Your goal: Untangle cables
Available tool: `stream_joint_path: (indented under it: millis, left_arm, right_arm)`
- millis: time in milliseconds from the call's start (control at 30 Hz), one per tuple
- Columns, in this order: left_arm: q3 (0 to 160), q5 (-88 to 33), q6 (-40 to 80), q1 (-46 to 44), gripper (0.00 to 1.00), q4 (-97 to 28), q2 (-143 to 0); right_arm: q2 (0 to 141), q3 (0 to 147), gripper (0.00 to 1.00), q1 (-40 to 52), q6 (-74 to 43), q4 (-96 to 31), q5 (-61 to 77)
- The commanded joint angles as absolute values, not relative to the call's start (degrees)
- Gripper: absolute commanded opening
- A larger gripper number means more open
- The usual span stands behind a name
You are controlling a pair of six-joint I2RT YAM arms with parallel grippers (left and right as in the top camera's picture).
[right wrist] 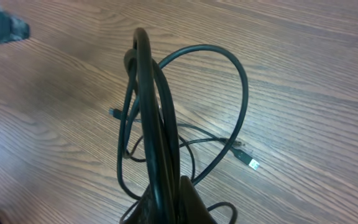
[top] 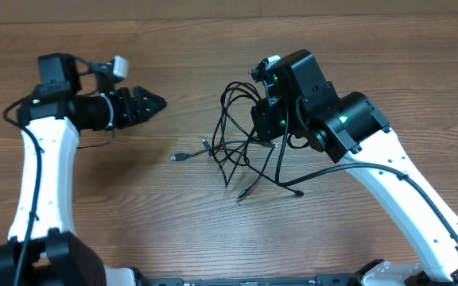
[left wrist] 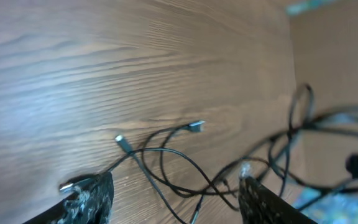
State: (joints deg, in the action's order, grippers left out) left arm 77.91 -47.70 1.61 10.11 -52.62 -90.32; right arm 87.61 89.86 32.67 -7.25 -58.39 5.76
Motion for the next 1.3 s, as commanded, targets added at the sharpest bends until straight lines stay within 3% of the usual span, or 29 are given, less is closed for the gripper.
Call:
stream_joint_path:
  millis: [0,267,433,633,1267]
  left_arm:
    - [77.9,-47.6,-7.0,5.8,0.64,-52.6,-84.1]
    - [77.9,-47.0,-8.4,-0.2,0.67,-50.1,-75.8]
    - [77.9,-40.1,-8.1,-0.1,0.71,-50.1,-71.3]
    - [77.9,-35.2,-11.0,-0.1,0.75,-50.1,-66.2]
    - [77.9,-43.6,-19.2,-0.2,0.79,-54.0,-65.5]
  right_arm:
    - [87.2,89.5,0.04,32.5,-7.4,-57.5,9.7]
    - [87.2,89.5,0.04,32.5,-7.4,-53.6,22.7]
    - [87.2,89.5,0.04,32.5,-6.9,-52.9,29.2]
    - [87.2,89.5,0.04,32.5,0.7,-52.5,41.8]
    - [87.2,89.6,0.04,32.5,2.0,-45.3,52.8]
